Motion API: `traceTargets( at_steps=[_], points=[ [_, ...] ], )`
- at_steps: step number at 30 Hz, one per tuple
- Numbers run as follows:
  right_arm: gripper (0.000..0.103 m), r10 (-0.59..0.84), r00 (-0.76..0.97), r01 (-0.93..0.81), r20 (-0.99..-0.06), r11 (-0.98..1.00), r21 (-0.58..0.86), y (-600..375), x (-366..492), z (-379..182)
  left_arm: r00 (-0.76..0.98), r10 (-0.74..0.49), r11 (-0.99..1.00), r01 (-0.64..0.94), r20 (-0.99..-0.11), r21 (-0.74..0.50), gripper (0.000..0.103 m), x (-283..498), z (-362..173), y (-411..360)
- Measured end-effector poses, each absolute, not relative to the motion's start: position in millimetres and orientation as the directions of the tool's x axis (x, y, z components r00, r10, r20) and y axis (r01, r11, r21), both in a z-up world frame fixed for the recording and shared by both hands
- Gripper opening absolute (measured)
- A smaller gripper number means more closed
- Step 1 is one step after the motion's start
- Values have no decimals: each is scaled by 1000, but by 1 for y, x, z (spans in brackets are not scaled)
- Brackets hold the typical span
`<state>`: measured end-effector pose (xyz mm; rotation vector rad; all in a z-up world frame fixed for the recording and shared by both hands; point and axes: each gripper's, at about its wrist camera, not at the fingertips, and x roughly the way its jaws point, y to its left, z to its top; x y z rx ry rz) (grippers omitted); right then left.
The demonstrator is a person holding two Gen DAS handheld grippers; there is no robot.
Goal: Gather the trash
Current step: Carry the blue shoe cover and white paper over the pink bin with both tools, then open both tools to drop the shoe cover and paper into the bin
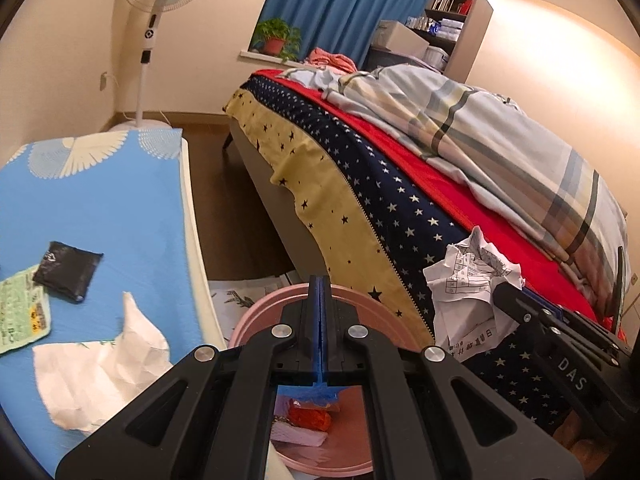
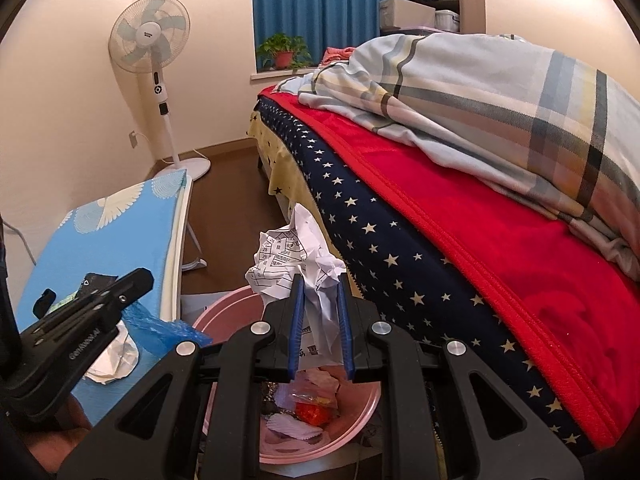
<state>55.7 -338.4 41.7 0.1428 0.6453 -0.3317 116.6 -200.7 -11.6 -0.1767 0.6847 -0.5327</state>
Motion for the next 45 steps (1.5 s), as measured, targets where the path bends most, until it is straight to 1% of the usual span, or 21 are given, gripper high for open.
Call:
traceTargets(
  at_steps=[14, 38, 42, 43, 44, 45],
  points=[
    [17, -267, 730, 362, -630, 932, 25, -343, 62, 34, 616, -524, 851, 407, -588, -333, 0, 128, -28, -216],
    [18, -269, 723, 366, -637, 930, 23, -346, 65, 30, 601, -533, 846, 404, -596, -349, 0, 134, -36, -220],
    [22, -277, 718, 376, -639, 926, 21, -349, 65, 28, 591, -544, 839, 408, -596, -361, 0, 136, -36, -220],
    [27, -278, 717, 379, -639, 925, 22, -350, 65, 28, 586, -548, 836, 409, -597, -365, 1, 136, -37, -221],
    [28, -281, 717, 382, -638, 924, 22, -351, 64, 27, 582, -549, 835, 410, -600, -367, 2, 136, -37, -221],
    [32, -284, 716, 384, -638, 923, 21, -351, 64, 28, 580, -549, 835, 411, -601, -366, 7, 136, -37, -221]
  ],
)
